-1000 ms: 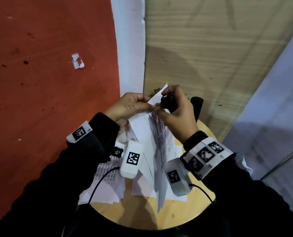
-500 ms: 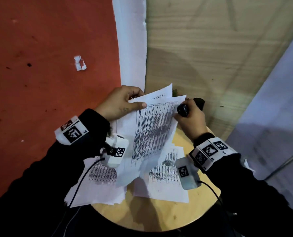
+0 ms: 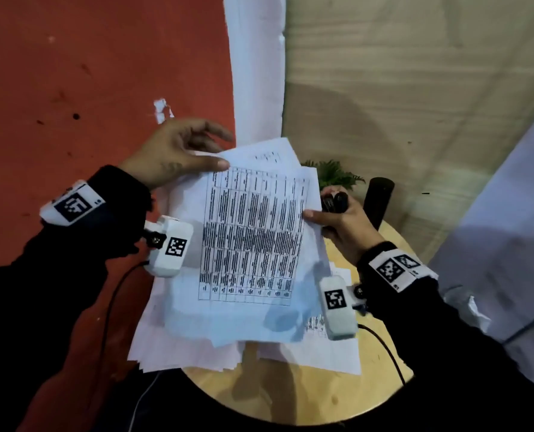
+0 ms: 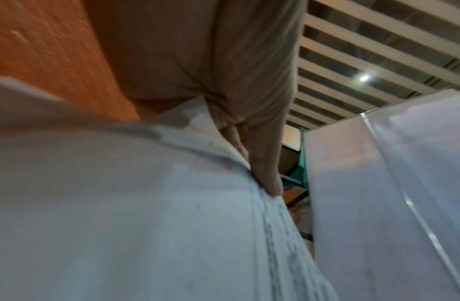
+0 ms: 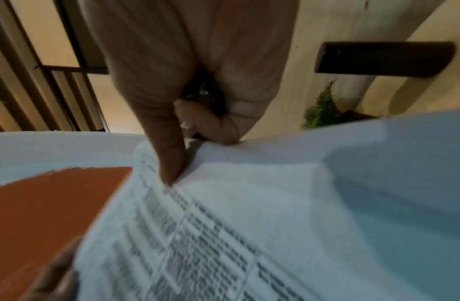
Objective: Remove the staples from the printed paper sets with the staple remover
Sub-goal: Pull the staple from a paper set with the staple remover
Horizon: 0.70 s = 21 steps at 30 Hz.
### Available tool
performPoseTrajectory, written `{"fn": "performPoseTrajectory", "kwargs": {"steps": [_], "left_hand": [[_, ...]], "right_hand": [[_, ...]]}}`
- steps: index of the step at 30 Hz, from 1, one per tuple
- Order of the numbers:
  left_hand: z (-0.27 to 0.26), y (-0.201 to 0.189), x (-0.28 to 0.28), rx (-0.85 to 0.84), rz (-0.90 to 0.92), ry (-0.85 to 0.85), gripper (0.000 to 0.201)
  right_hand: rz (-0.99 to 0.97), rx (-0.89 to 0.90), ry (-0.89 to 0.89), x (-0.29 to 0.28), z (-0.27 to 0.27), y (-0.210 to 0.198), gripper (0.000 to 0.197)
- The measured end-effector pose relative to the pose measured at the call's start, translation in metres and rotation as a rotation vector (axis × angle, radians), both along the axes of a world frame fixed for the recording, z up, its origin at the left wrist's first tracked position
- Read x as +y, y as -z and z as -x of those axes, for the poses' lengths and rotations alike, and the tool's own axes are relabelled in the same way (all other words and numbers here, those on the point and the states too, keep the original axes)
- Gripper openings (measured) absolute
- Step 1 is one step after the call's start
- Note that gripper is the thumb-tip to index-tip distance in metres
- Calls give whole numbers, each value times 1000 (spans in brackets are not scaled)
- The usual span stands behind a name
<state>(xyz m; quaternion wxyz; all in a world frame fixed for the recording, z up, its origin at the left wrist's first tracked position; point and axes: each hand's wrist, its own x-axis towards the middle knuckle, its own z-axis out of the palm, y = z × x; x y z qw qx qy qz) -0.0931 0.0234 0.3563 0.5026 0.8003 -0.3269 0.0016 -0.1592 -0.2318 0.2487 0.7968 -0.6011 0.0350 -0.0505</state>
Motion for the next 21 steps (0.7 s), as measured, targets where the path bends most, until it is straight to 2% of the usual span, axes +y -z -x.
{"fn": "performPoseTrajectory", "kwargs": {"steps": [3, 5, 6, 9, 10, 13, 16, 18, 21], "left_hand": [[-15, 33, 19, 45, 155, -260, 30], [-15, 76, 29, 170, 293, -390, 21], [-12, 102, 34, 254, 366, -399, 26], [1, 161, 42, 490, 468, -370, 82], [4, 174, 43, 548, 467, -358, 85], [-2, 201, 41, 673, 439, -285, 77], [-27, 222, 53, 620, 346, -394, 42], [-49, 235, 71, 576, 205, -490, 42], [-85, 261, 103, 562, -46, -540, 58]], "right_hand": [[-26, -13, 159, 9, -10, -1, 40], [-21, -23, 223, 15, -13, 4, 40], [-11, -18, 245, 18, -14, 8, 40], [-20, -5, 287, 26, -23, 23, 40], [-38, 8, 300, 28, -27, 29, 40], [-55, 72, 321, 38, -38, 52, 39], [14, 188, 359, 35, -47, 88, 30], [54, 313, 400, 21, -45, 116, 23], [201, 554, 421, -8, -27, 155, 12]]}}
